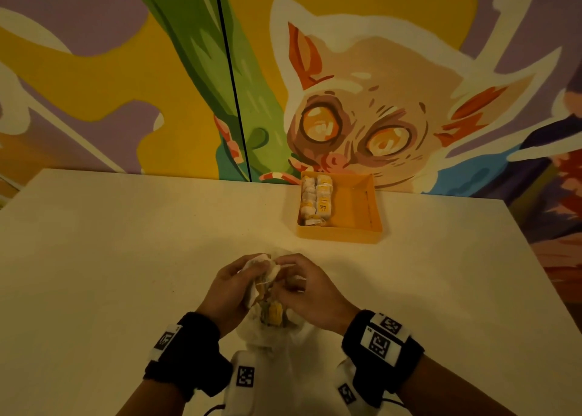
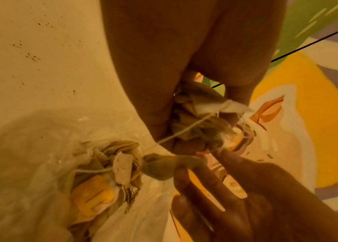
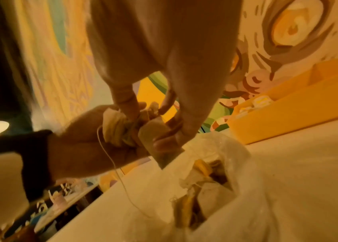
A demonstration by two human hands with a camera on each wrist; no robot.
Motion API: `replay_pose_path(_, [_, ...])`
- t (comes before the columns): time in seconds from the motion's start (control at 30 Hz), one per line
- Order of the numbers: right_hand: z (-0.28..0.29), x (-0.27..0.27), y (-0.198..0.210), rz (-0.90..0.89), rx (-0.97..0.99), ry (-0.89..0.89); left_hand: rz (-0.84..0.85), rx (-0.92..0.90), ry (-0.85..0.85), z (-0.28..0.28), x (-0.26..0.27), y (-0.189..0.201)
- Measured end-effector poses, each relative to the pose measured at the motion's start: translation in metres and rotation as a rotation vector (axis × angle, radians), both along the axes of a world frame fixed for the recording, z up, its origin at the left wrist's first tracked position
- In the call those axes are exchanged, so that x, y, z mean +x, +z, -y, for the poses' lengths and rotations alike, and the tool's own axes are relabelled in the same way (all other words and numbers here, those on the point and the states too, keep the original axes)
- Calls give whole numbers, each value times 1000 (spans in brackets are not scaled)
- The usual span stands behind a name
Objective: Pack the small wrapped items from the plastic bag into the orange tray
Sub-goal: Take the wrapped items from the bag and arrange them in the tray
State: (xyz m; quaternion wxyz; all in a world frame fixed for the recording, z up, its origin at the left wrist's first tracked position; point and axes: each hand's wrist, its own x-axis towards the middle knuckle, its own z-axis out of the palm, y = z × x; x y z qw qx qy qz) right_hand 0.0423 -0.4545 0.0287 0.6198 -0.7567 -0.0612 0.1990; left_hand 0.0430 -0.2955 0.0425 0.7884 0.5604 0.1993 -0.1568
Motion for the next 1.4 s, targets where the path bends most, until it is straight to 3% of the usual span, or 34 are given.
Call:
replay_pose_path(0.17, [0,3,-10,82,-52,-132,-20,57,11,-3,2,-2])
replay_pose_path(0.47, [9,1,-9,63,-189,-44,-60,-29,71,-9,5,6])
replay_pose_path(0.57, [2,-1,-6,138,-244,37,-50,-72,24,-4,6,13])
replay_pose_path(0.73, [-1,2,-4,237,-234,-30,1,-110,-6,-5,9,23])
replay_pose_path(1.1, [6,1,12,67,39,-106,58,81,-22,-16,16,27])
replay_pose_path(1.4, [14,7,-4,4,-93,-189,-35,192,-58,-34,2,4])
